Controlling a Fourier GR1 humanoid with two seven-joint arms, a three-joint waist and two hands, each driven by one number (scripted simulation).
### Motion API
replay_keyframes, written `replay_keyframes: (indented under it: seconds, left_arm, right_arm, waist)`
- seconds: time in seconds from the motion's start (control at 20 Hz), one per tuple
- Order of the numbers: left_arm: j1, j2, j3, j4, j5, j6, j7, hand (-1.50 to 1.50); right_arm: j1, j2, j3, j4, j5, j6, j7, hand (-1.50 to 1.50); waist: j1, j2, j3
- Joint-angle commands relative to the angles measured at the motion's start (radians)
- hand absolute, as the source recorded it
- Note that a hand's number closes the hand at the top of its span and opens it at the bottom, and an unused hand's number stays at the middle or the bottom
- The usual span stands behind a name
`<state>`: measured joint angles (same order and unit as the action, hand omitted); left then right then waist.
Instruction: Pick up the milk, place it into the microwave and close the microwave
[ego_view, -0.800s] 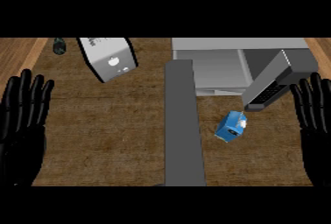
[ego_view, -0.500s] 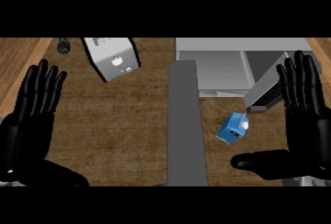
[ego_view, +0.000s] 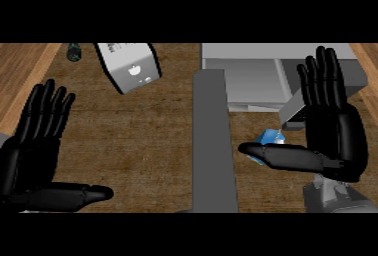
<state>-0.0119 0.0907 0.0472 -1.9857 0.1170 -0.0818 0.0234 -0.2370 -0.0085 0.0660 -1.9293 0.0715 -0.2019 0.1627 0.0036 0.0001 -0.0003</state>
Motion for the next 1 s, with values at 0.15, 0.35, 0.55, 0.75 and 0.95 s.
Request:
replay_keyframes:
  seconds: [0.15, 0.35, 0.55, 0.75, 0.95]
  left_arm:
    - [0.075, -0.012, -0.007, -0.093, 0.004, -0.008, 0.015, -1.5]
    - [0.18, -0.004, 0.005, -0.112, 0.033, -0.069, -0.038, -1.5]
    - [0.244, -0.041, -0.073, -0.269, -0.012, -0.027, 0.05, -1.5]
    - [0.219, -0.02, -0.02, -0.175, 0.021, -0.071, 0.0, -1.5]
    - [0.261, -0.088, -0.138, -0.23, -0.087, -0.014, -0.024, -1.5]
  right_arm:
    - [0.011, 0.008, -0.007, 0.156, 0.011, -0.033, -0.105, -1.5]
    - [0.12, -0.001, 0.0, 0.059, 0.007, 0.006, -0.063, -1.5]
    - [0.126, -0.028, -0.052, 0.225, -0.035, 0.027, -0.205, -1.5]
    - [0.198, -0.001, -0.026, 0.246, -0.004, 0.007, -0.252, -1.5]
    - [0.228, 0.001, -0.027, 0.31, 0.001, 0.017, -0.311, -1.5]
  waist:
    - [0.001, 0.0, 0.0]
    - [-0.002, -0.001, 0.0]
    - [0.003, -0.001, 0.001]
    - [-0.001, 0.0, 0.0]
    - [-0.001, -0.001, 0.0]
